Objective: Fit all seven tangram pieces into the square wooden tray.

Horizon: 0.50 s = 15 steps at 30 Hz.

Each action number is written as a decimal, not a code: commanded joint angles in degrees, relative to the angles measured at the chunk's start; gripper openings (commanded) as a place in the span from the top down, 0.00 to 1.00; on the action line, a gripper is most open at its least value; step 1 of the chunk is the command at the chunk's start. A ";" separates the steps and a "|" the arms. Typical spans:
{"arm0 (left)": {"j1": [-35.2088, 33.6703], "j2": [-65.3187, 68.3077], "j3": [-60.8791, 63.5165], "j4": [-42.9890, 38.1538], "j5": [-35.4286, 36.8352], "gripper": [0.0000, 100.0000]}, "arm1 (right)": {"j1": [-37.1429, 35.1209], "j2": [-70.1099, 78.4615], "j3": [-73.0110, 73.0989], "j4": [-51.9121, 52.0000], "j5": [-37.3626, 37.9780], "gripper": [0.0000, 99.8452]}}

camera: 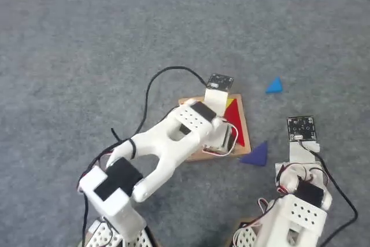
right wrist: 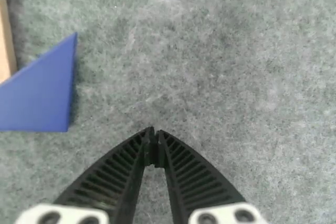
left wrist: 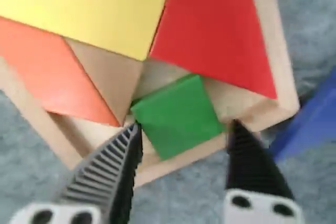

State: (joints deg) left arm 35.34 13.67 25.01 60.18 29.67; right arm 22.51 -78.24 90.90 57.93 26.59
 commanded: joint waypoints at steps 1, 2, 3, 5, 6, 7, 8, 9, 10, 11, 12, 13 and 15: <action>1.93 3.43 -1.98 1.93 -7.91 0.99 | -0.66 -0.92 -0.44 -0.22 0.70 0.99; 2.37 3.43 -1.89 1.93 -7.74 0.99 | -0.66 -0.92 -0.44 -0.22 0.70 0.99; 2.64 3.43 -1.71 1.85 -7.65 0.99 | -0.66 -0.92 -0.44 -0.22 0.70 0.99; 2.73 3.43 -1.71 1.76 -7.82 0.99 | -0.66 -0.92 -0.44 -0.22 0.70 0.99; 2.73 3.43 -1.89 1.93 -8.00 0.99 | -0.66 -0.92 -0.44 -0.22 0.70 0.99; 2.73 3.43 -2.07 1.93 -8.18 0.99 | -0.66 -0.92 -0.44 -0.22 0.70 0.99; 2.73 3.43 -2.15 1.93 -9.14 0.99 | -0.66 -0.92 -0.44 -0.22 0.70 0.99; 2.73 3.43 -2.15 1.93 -10.46 0.99 | -0.66 -0.92 -0.44 -0.22 0.70 0.99; 2.73 3.43 -2.15 1.85 -11.52 0.99 | -0.66 -0.92 -0.44 -0.22 0.70 0.99; 2.64 3.34 -2.24 1.76 -12.40 0.99 | -0.66 -0.92 -0.44 -0.22 0.70 0.99; 2.46 3.34 -2.24 1.67 -13.01 0.99 | -0.66 -0.92 -0.44 -0.22 0.70 0.99; 2.29 3.34 -2.51 1.67 -14.07 0.99 | -0.66 -0.92 -0.44 -0.22 0.70 0.99; 1.41 3.34 -3.74 1.67 -16.97 0.99 | -0.66 -0.92 -0.44 -0.22 0.70 0.99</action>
State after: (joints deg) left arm 37.98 13.76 22.55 61.41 17.54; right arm 22.51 -78.24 90.90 57.93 26.68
